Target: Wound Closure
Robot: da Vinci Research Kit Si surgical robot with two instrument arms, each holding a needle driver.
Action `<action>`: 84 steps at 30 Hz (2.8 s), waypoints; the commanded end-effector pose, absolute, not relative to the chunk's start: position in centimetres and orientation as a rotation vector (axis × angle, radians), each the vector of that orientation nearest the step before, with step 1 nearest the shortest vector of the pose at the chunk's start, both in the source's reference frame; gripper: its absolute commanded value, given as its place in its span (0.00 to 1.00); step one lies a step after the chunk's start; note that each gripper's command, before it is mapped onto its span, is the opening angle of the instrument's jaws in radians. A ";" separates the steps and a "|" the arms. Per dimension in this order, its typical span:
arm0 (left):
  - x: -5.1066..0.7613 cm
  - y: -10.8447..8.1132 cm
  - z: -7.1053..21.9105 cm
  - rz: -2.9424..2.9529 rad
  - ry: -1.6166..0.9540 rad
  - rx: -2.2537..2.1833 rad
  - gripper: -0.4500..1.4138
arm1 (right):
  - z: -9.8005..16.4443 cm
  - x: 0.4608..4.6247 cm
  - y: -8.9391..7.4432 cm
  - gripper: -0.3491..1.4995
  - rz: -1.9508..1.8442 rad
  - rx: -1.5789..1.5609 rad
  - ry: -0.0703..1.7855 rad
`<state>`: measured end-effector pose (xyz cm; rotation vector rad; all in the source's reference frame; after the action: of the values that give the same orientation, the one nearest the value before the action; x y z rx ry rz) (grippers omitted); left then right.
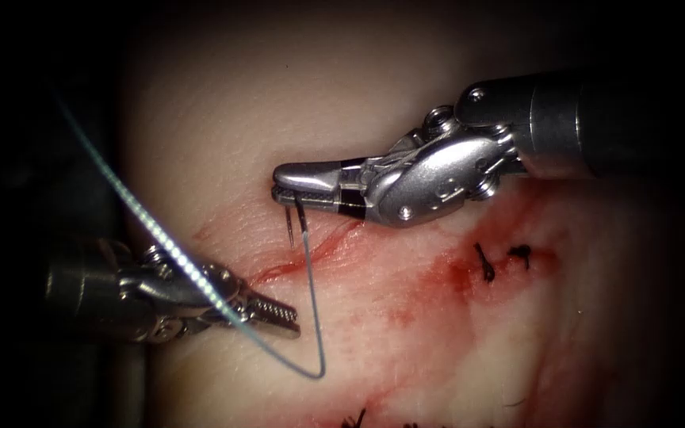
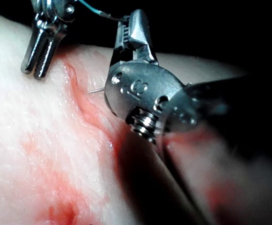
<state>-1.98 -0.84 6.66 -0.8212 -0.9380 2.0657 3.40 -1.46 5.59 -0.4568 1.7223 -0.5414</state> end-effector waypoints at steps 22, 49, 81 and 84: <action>-2.01 -0.9 6.7 2.056 -0.944 -0.815 0.34 | 5.8 3.47 -1.7 0.00 -0.566 -0.410 1.718; -2.12 -1.2 6.9 2.035 -1.014 -0.596 0.25 | 5.6 3.54 -1.4 0.00 -0.396 -0.293 1.718; -2.11 -1.2 6.9 2.057 -1.031 -0.585 0.26 | 5.6 3.66 -1.1 0.00 -0.071 0.063 1.657; -2.11 -1.2 6.9 2.058 -1.032 -0.585 0.26 | 5.6 3.68 -1.1 0.00 -0.055 0.072 1.656</action>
<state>-2.06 -1.12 6.88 -0.5848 -1.0308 2.0578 3.59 -1.11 5.59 0.0746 1.6532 -0.0526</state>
